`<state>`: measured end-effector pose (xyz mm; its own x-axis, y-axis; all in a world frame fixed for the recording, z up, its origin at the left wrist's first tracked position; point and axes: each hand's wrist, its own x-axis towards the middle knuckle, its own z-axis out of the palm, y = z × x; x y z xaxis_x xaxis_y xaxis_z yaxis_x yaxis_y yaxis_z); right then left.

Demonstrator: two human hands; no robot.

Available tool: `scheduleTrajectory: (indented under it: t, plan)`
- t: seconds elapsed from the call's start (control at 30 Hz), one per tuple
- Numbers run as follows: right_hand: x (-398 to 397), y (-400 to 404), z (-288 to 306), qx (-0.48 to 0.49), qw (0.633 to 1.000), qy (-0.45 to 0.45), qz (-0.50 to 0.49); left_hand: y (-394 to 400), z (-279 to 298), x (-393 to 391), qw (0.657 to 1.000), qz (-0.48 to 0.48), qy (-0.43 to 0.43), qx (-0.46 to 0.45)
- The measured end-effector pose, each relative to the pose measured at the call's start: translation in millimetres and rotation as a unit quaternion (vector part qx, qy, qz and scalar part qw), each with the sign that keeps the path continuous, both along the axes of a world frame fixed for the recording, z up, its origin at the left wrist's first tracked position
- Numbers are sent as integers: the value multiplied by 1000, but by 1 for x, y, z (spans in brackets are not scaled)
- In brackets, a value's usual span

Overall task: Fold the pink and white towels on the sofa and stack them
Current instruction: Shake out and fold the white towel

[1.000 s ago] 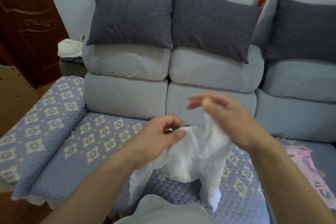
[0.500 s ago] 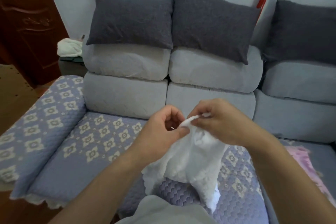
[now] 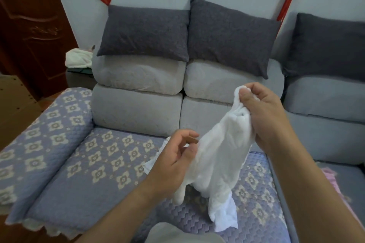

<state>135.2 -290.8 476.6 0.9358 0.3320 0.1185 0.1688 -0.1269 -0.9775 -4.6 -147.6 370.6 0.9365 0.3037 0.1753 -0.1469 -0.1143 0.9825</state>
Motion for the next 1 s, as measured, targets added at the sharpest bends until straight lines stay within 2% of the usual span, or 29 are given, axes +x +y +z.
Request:
scheduleTrajectory:
  t: [0.1, 0.2, 0.3, 0.37, 0.47, 0.53, 0.6, 0.63, 0.77, 0.9, 1.0]
  plan:
    - [1, 3, 5, -4, 1000, -24, -6, -2, 10, 6, 1000, 8, 3, 8]
    - [2, 5, 8, -26, 998, -59, -18, -4, 15, 12, 999, -35, 14, 11]
    - [2, 4, 11, -19, 998, -59, -23, -4, 17, 14, 996, -22, 2, 83]
    - [1, 3, 11, -15, 998, -56, -24, 1, 9, 15, 984, 20, -13, 177]
    - [1, 1, 11, -8, 998, -49, -25, 13, -3, 16, 935, 76, -69, 339]
    - [0, 0, 13, -7, 999, -44, -24, 20, -8, 17, 878, 73, -139, 453]
    - [0, 1, 14, -6, 999, -45, -23, 22, -14, 18, 825, 62, -162, 538]
    - [0, 1, 15, -6, 999, -47, -21, 21, -15, 18, 817, 72, -150, 553]
    - [-3, 6, 18, -20, 998, -62, -11, 15, -10, 23, 827, 183, -84, 525]
    - [0, 8, 19, -24, 997, -69, -15, 26, -4, 27, 804, 245, -69, 538]
    - [6, 8, 20, -25, 996, -80, -38, 39, -12, 29, 822, 246, -49, 511]
